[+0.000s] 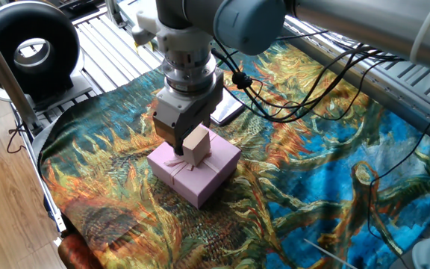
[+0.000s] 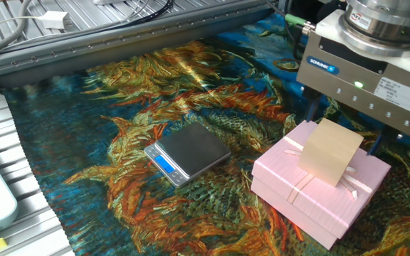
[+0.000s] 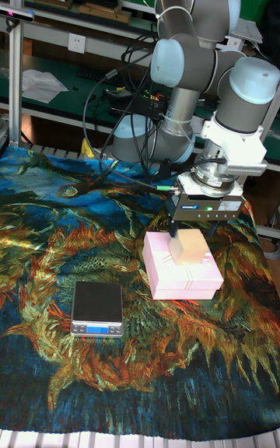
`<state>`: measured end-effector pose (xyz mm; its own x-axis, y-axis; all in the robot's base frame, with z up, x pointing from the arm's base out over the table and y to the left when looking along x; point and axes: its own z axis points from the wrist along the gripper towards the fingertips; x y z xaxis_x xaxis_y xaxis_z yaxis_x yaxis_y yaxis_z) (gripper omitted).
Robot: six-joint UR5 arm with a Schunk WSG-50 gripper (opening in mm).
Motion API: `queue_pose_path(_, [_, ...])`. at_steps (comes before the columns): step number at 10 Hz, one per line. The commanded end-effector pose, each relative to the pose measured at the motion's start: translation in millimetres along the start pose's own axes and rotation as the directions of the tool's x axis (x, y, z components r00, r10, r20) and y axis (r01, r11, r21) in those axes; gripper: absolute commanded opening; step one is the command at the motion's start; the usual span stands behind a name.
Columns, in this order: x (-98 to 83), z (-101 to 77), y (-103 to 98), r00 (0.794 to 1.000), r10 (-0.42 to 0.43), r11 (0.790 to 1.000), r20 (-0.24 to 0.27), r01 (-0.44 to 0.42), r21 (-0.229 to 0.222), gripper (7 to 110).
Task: Place the block on the scale
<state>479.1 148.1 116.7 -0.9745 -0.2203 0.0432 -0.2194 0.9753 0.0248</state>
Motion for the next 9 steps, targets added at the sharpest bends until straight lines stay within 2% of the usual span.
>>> queue_pose_path(1, [-2.2,-1.5,11,1.000,0.009,0.999,0.008,-0.008,-0.045,88])
queue_pose_path(3, [-2.9,-1.5,10,1.000,0.009,0.999,0.010,-0.009,-0.043,88])
queue_pose_path(7, [-6.0,-1.4,0,1.000,0.007,1.000,0.023,-0.007,-0.001,88])
queue_pose_path(9, [-6.4,-1.4,-2,1.000,0.011,1.000,0.025,-0.011,0.006,88])
